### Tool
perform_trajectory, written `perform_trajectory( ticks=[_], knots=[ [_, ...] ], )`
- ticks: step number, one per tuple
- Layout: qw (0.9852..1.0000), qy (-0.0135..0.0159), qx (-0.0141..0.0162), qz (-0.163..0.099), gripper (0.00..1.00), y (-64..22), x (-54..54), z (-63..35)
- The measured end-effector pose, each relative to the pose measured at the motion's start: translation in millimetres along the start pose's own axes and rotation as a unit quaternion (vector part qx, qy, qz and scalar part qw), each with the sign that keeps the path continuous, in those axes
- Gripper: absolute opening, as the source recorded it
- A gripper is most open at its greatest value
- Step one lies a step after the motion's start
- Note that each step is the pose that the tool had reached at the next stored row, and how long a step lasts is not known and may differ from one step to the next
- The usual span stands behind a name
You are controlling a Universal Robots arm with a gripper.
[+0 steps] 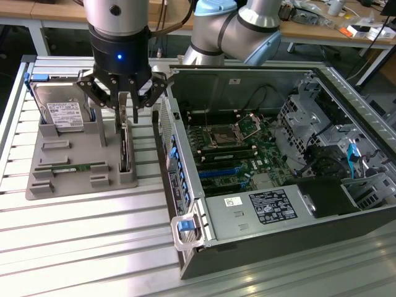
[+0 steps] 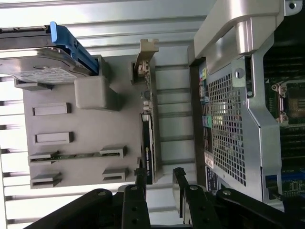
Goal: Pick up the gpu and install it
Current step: 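Pick up the gpu and move the gpu toward the slot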
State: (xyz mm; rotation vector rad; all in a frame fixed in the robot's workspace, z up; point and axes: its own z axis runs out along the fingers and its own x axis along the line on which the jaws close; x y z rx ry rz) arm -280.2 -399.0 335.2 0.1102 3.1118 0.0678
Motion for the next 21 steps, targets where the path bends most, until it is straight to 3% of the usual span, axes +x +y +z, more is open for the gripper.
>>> perform_trajectory(
  ticks=[21],
  knots=[
    [1.0000,0.0000,0.0000,0.000,0.36,-0.7,-5.2,25.5]
  ],
)
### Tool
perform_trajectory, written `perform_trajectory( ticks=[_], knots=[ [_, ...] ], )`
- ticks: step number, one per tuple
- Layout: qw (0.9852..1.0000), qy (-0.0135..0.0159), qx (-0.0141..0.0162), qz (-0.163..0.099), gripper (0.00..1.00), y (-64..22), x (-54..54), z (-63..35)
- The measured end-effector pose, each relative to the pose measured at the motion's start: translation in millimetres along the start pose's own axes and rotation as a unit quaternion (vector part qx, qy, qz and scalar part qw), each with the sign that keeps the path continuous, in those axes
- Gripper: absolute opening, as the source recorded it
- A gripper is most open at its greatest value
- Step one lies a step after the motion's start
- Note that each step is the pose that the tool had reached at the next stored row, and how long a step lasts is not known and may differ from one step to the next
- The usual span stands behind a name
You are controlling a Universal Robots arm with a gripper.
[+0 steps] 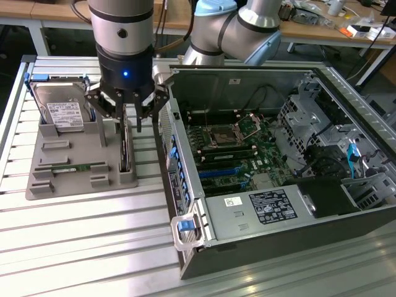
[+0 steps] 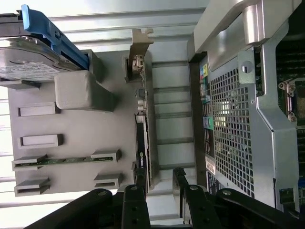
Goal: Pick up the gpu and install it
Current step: 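Pick up the gpu and move the gpu toward the slot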
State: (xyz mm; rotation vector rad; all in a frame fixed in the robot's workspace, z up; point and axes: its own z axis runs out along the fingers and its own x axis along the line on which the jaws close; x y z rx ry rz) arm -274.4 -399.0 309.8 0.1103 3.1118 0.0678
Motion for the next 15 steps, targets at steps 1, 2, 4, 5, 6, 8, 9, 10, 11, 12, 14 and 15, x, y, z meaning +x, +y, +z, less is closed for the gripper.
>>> perform_trajectory(
  ticks=[1,2,4,5,6,8,9,10,11,12,14,15],
  knots=[
    [1.0000,0.0000,0.0000,0.000,0.36,-0.1,-0.1,1.4],
    [1.0000,0.0000,0.0000,0.000,0.36,-0.5,-0.1,4.1],
    [1.0000,0.0000,0.0000,0.000,0.36,-0.7,0.0,8.0],
    [1.0000,0.0000,0.0000,0.000,0.36,-0.8,0.0,9.6],
    [1.0000,0.0000,0.0000,0.000,0.36,-0.8,0.1,10.9],
    [1.0000,0.0000,0.0000,0.000,0.36,-1.0,0.2,13.9],
    [1.0000,0.0000,0.0000,0.000,0.36,-1.0,0.3,15.3],
    [1.0000,0.0000,0.0001,0.000,0.36,-1.1,0.3,16.0],
    [1.0000,0.0000,0.0001,0.000,0.36,-1.1,0.4,17.3],
    [1.0000,0.0000,0.0000,0.000,0.36,-1.2,0.4,19.0],
    [1.0000,0.0000,0.0001,0.000,0.36,-1.3,0.5,21.6],
    [1.0000,0.0000,0.0000,0.000,0.36,-1.3,0.5,22.4]
  ],
)
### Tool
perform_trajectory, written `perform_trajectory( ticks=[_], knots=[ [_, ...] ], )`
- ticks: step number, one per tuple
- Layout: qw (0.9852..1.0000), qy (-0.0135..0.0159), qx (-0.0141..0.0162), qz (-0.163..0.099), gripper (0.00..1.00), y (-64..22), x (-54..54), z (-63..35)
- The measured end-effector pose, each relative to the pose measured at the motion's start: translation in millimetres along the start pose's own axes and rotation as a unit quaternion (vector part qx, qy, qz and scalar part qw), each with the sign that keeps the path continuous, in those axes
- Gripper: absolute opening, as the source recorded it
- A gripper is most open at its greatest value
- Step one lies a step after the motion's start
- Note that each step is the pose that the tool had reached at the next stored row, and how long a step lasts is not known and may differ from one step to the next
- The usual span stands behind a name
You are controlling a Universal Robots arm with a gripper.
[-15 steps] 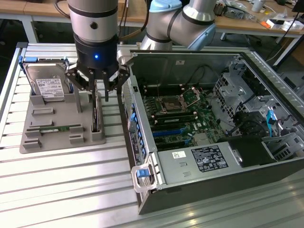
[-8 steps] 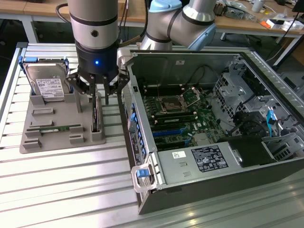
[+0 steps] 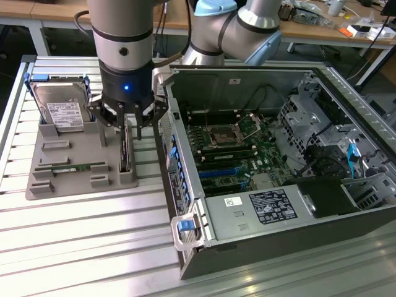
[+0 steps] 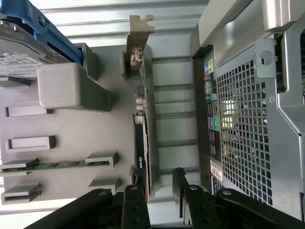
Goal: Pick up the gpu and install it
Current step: 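Pick up the gpu and move the gpu toward the slot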
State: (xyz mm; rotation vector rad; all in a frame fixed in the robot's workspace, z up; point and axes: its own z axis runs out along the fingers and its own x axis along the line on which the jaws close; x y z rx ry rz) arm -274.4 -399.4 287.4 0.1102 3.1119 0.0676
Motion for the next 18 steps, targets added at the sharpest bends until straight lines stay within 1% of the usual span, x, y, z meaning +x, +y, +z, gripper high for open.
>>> perform_trajectory(
  ticks=[4,6,7,13,18],
  knots=[
    [1.0000,0.0000,0.0000,0.000,0.36,-0.3,1.4,4.4],
    [1.0000,0.0000,0.0000,0.000,0.36,-0.8,6.9,6.7],
    [1.0000,0.0000,0.0000,0.000,0.36,-1.0,7.7,8.5],
    [1.0000,0.0000,0.0000,0.000,0.36,-1.7,11.0,20.9],
    [1.0000,0.0000,0.0000,0.000,0.36,-1.8,11.4,27.7]
  ],
)
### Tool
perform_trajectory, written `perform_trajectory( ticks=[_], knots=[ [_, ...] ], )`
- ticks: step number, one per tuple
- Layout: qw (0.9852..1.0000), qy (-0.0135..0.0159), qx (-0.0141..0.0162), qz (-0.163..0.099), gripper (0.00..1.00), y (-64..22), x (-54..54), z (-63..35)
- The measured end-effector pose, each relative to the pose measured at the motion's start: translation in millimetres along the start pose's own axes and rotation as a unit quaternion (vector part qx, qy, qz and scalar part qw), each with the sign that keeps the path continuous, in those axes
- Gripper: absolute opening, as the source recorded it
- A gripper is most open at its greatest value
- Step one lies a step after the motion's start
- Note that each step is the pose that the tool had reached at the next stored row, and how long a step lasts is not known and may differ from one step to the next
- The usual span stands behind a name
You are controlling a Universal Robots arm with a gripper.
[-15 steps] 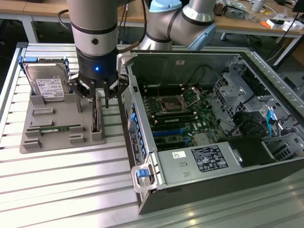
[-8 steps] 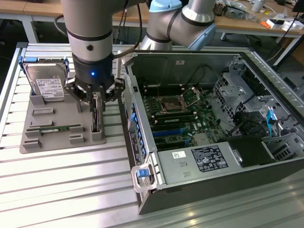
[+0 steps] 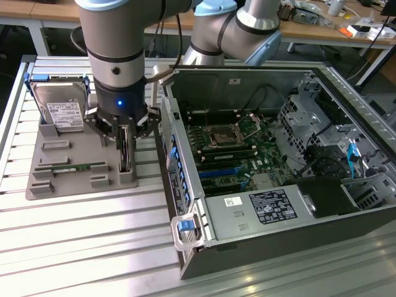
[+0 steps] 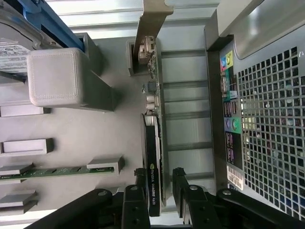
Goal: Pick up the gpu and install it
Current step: 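Pick up the gpu and move the gpu toward the slot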
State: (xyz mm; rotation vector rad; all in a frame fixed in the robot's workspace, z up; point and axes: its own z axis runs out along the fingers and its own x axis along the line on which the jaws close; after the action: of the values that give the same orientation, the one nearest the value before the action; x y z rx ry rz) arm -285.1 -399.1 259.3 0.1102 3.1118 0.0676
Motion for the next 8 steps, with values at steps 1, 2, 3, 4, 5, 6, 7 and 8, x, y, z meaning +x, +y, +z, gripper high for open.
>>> perform_trajectory(
  ticks=[1,2,3,4,5,6,7,8],
  knots=[
    [1.0000,0.0000,0.0000,0.000,0.36,0.1,0.2,1.4],
    [1.0000,0.0000,0.0000,0.000,0.36,0.4,0.4,2.7],
    [1.0000,0.0000,0.0000,0.000,0.36,1.5,0.7,4.3],
    [1.0000,0.0001,0.0000,0.000,0.36,3.2,0.9,5.4],
    [1.0000,0.0000,0.0000,0.000,0.36,6.6,1.2,6.9],
    [1.0000,0.0000,0.0000,0.000,0.36,9.2,1.4,7.9],
    [1.0000,0.0000,0.0000,0.000,0.36,11.9,1.8,9.1],
    [1.0000,0.0000,0.0000,0.000,0.36,14.7,2.4,10.2]
  ],
)
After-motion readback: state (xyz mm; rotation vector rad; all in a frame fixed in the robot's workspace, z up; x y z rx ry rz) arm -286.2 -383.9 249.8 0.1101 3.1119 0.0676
